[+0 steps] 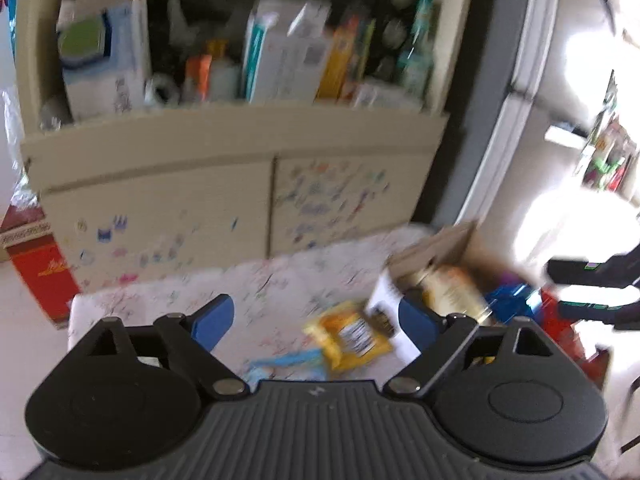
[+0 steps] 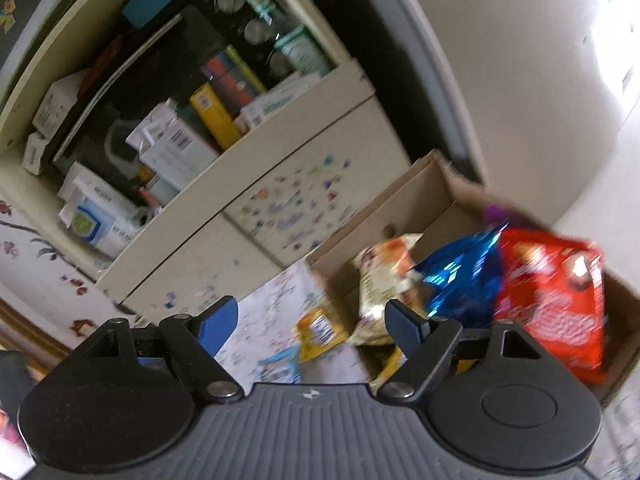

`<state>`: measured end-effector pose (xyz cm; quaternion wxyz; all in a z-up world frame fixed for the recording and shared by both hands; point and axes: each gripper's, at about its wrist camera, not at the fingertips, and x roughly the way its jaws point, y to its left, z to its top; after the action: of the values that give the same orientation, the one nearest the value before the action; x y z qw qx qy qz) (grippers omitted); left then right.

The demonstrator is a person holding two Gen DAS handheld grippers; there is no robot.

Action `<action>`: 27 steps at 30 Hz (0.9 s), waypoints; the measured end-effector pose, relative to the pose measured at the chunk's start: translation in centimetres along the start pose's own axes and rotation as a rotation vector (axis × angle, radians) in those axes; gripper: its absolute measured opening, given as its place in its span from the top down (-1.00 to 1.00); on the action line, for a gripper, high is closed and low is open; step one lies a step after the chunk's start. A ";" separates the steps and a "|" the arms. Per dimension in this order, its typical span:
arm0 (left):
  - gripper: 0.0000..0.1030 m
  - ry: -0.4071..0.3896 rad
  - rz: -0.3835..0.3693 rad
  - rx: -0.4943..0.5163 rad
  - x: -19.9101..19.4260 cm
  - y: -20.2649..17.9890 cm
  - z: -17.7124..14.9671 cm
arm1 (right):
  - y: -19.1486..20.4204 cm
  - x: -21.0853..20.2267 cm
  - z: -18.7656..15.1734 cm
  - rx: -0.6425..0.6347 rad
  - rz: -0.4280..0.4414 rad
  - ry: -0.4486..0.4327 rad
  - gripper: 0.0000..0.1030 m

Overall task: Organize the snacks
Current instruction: 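Move both tools back toward the light-blue and yellow packets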

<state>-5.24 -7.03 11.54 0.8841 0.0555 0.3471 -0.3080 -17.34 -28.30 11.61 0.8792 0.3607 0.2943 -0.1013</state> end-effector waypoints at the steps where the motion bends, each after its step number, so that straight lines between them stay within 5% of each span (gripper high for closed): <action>1: -0.73 0.022 0.008 0.010 0.7 0.1 -0.4 | 0.2 0.3 -0.2 0.002 0.010 0.012 -0.65; 10: -0.71 0.171 -0.017 0.109 6.5 -0.8 -4.0 | 2.0 2.9 -0.7 0.011 0.059 0.079 -0.64; 18: -0.71 0.205 0.004 0.170 9.8 -1.9 -5.5 | 2.8 6.0 -1.1 -0.002 0.079 0.141 -0.59; 27: -0.26 0.227 0.061 0.057 10.1 1.7 -6.1 | 4.1 9.7 -2.2 -0.120 0.032 0.166 -0.54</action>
<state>-2.03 -8.81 0.24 0.8461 0.1259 0.4343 -0.2822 -8.88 -23.51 7.04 0.8734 0.3192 0.3656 -0.0393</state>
